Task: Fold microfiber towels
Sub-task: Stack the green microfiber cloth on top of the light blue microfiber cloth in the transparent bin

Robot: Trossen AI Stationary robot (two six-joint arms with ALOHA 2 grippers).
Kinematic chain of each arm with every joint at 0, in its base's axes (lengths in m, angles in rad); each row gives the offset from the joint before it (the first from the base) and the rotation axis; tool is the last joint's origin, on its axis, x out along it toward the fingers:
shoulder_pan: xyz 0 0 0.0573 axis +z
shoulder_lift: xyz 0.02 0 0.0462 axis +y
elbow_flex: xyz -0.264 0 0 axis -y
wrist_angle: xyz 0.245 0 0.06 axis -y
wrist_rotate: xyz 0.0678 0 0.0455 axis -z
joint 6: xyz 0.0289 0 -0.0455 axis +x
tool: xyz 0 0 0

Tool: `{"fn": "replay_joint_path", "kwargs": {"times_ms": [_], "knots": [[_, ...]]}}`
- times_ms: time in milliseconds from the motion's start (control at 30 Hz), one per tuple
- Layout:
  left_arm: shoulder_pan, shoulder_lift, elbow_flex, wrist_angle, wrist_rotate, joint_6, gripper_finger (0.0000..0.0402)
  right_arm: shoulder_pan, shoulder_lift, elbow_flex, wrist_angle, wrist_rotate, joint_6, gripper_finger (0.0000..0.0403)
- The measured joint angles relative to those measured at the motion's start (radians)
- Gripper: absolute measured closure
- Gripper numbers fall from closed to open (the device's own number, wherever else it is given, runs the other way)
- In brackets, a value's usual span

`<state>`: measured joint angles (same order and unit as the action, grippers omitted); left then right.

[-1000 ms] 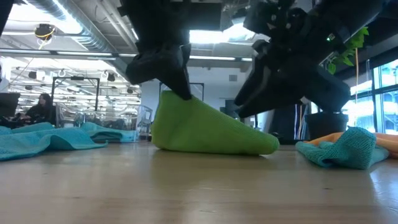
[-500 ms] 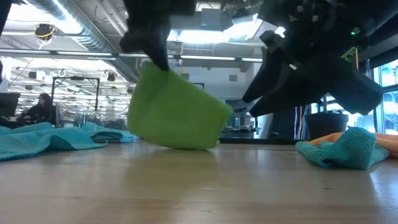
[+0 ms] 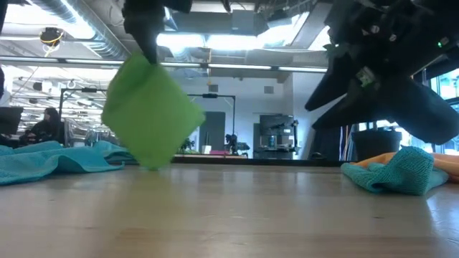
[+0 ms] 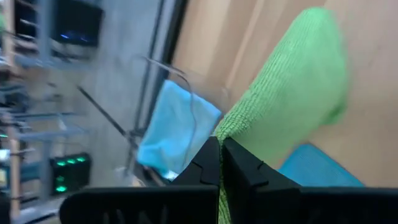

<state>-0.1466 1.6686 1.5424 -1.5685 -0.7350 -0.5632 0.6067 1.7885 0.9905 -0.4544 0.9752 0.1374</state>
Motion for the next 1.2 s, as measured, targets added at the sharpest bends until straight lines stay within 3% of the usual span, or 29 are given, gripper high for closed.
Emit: {"fn": "replay_joint_path", "kwargs": {"times_ms": [333,633,1200], "knots": [[0.121,-0.015,-0.111,-0.002,0.046,-0.011,0.0401,0.019,0.0,0.0,-0.147,0.068,0.147,0.0219],[0.276,-0.038,-0.161,0.001,-0.059,-0.001,0.0401,0.019,0.0,0.0,-0.158,0.089,0.15,0.0219],[0.604,-0.099,-0.189,0.049,-0.064,0.187,0.0401,0.019,0.0,0.0,-0.17,0.097,0.17,0.0218]]}}
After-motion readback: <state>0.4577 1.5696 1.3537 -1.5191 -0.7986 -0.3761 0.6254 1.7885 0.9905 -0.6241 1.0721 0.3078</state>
